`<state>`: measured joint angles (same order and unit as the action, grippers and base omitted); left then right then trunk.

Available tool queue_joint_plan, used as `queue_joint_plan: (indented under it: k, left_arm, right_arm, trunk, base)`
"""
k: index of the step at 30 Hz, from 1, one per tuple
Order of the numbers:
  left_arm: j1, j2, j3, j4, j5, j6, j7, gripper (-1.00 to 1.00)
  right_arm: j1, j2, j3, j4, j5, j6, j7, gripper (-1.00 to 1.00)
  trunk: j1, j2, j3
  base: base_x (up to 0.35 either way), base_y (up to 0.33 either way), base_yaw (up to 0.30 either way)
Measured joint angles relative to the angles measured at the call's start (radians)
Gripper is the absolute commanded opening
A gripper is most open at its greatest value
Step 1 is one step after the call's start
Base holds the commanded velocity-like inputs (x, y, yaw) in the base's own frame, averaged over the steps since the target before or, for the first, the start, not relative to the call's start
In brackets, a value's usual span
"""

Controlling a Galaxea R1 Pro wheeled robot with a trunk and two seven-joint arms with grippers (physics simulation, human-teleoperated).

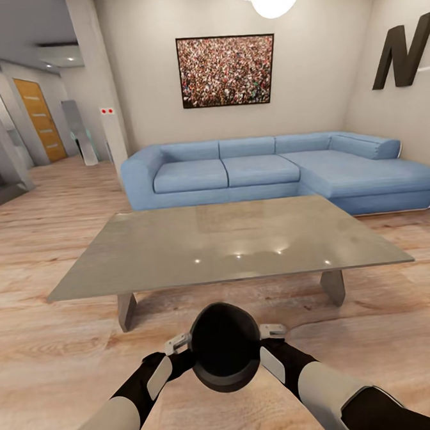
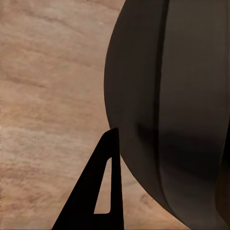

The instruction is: Place each of the two pumpkins and all three candles from the living room inside a cabinet in the living room (use any cabinet), then make sure every cabinet is closed, and position the cauldron so it is next to a table in the living room.

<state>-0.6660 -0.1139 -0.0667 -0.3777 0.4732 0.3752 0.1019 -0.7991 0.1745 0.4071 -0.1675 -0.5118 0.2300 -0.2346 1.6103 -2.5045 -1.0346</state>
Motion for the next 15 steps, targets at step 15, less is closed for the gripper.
queue_joint_plan:
  k: [15]
  left_arm:
    - [0.0,0.0,0.0,0.0,0.001,0.0,0.0,-1.0]
  right_arm:
    - [0.0,0.0,0.003,-0.001,-0.001,-0.002,0.0,-1.0]
  trunk:
    - [0.007,-0.004,-0.058]
  base:
    - [0.0,0.0,0.0]
